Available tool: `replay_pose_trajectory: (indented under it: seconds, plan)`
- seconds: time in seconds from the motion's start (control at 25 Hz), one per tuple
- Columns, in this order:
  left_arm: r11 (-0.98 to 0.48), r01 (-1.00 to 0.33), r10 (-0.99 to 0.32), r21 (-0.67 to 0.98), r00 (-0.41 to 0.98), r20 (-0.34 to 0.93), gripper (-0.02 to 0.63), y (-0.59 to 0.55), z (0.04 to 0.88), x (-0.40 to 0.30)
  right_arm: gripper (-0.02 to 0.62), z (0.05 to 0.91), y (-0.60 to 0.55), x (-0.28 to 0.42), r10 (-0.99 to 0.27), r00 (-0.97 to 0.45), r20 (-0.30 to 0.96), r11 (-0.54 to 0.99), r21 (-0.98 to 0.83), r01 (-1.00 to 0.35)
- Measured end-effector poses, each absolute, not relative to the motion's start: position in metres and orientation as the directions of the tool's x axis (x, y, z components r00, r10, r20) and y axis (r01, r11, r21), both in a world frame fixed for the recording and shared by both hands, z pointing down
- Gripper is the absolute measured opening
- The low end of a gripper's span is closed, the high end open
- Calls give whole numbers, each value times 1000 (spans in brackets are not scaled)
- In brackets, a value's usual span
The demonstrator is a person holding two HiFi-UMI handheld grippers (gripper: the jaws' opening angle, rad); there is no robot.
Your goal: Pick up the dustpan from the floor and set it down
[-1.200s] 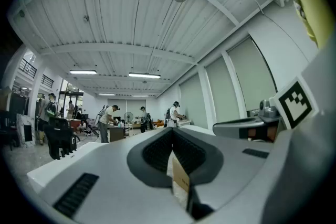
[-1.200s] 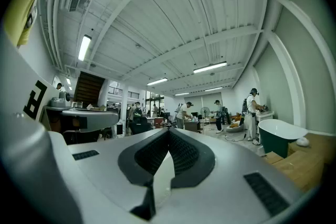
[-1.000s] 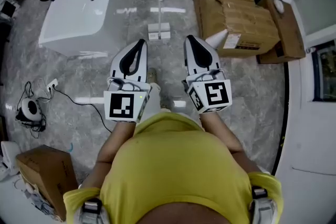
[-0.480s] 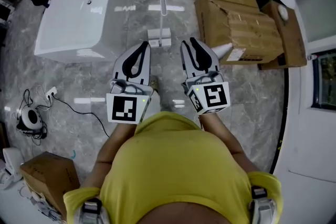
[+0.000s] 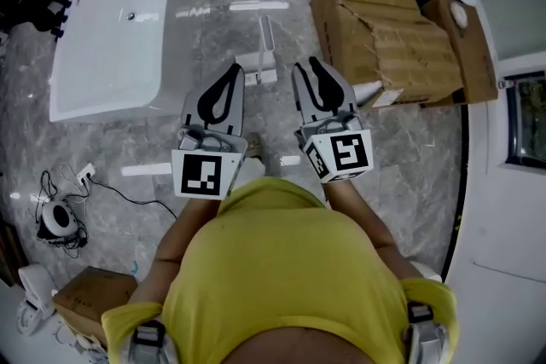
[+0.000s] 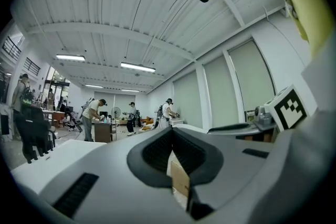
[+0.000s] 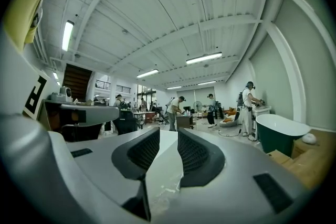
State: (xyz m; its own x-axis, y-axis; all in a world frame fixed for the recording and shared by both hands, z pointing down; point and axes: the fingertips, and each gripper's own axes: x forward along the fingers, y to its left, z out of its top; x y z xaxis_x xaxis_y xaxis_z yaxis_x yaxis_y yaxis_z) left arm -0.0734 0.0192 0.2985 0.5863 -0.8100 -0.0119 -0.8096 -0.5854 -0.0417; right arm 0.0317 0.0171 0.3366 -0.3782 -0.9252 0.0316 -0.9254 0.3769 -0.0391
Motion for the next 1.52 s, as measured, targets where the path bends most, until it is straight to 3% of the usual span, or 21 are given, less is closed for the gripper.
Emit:
replay_pose_trajectory:
  seconds: [0.56,0.88,1.52]
  plan:
    - [-627,-779,-779,-9,626,29,2,-35,322,-75,146,374,-37,22,-912,-397,105,393,-57,-918]
    - [-579,-815,-815,-25,578,47,2,-71,335,-66,167,417,-83,28,-869,-467,163,459,-84,-884]
    - [-472,-882,-878,-21,467,102,2,-150,375,-40,193,527,-158,33,-642,-688,338,656,-222,-721]
